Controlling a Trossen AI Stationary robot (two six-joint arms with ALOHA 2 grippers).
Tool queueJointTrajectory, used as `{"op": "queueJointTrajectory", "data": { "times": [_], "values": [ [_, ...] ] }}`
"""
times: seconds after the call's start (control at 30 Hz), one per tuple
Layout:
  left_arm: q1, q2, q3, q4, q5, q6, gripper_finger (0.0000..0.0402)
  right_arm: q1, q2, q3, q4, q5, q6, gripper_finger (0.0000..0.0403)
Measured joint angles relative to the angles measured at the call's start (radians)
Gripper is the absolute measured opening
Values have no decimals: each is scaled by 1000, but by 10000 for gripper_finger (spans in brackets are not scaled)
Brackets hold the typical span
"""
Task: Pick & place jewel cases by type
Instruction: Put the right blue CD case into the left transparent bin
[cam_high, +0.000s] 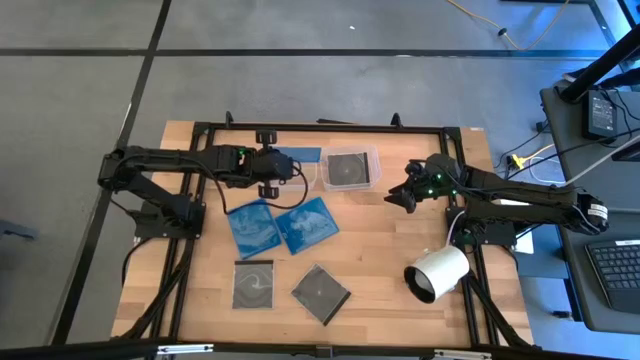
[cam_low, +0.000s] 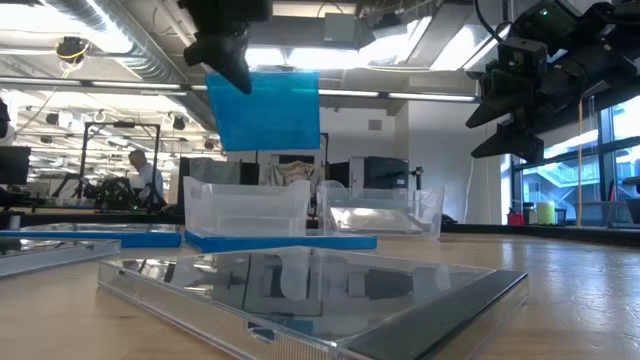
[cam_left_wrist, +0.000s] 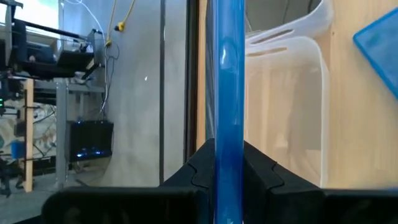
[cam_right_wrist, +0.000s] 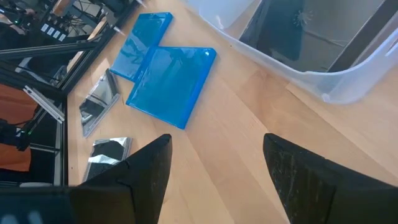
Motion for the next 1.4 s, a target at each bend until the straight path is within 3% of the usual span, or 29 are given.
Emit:
{"op": "queueJointTrajectory", "data": {
  "times": [0.17,0.33,0.47,0.57,0.73,1.03,1.23,1.4],
  "values": [
    [-4,-1,-13,6,-12,5,40,0,0,0,0,0,-8,255],
    [-30,-1,-13,10,-13,17,35,0,0,0,45,-36,-120,255],
    [-59,-1,-13,23,-48,56,38,0,0,0,155,-79,-47,255],
    [-83,-1,-13,29,-120,62,39,0,0,0,274,-57,72,255],
    [-135,-1,-13,33,-242,88,33,10,20,1,473,88,161,255],
    [-254,13,-12,40,-508,127,34,49,200,1,905,95,166,255],
    [-300,79,-12,39,-621,159,35,49,366,11,1007,95,242,255],
    [-319,158,-12,39,-773,206,35,49,518,122,1005,91,234,255]
  ]
}}
